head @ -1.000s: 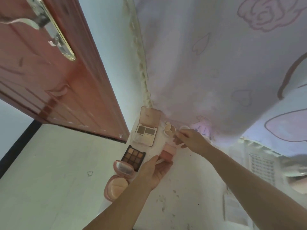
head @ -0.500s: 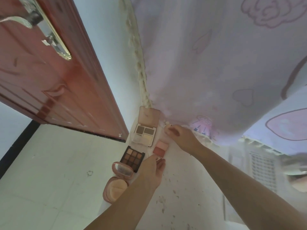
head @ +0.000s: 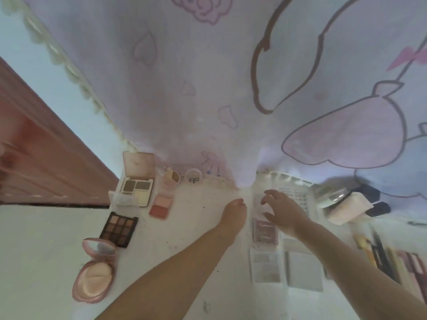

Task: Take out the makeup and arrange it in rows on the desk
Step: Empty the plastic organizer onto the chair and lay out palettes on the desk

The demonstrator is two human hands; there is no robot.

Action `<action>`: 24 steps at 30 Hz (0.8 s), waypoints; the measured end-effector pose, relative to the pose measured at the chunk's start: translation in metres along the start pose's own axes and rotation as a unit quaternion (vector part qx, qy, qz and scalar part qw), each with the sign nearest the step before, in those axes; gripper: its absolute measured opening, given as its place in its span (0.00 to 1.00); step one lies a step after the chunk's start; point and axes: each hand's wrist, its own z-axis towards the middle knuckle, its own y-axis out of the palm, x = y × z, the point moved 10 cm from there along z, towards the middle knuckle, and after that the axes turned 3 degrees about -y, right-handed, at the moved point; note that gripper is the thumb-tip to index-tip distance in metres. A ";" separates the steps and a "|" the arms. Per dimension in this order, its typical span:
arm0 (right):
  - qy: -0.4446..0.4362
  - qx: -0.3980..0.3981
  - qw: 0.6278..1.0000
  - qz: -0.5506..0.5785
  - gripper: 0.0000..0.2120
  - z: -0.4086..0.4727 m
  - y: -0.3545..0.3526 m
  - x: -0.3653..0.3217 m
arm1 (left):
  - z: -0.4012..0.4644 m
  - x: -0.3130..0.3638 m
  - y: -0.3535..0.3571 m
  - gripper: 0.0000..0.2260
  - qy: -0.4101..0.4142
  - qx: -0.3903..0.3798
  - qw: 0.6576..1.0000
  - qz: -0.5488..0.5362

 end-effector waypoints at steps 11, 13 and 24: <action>-0.062 0.080 0.989 0.106 0.12 0.001 -0.012 -0.026 | 0.003 0.000 -0.014 0.04 -0.062 -0.014 0.991 -0.114; -0.055 0.064 0.976 0.202 0.09 -0.001 -0.013 -0.038 | -0.005 -0.011 -0.028 0.06 -0.086 -0.025 0.981 -0.172; 0.038 -0.003 0.845 0.533 0.07 0.050 -0.005 -0.122 | -0.037 -0.038 -0.111 0.08 -0.067 -0.030 0.940 -0.334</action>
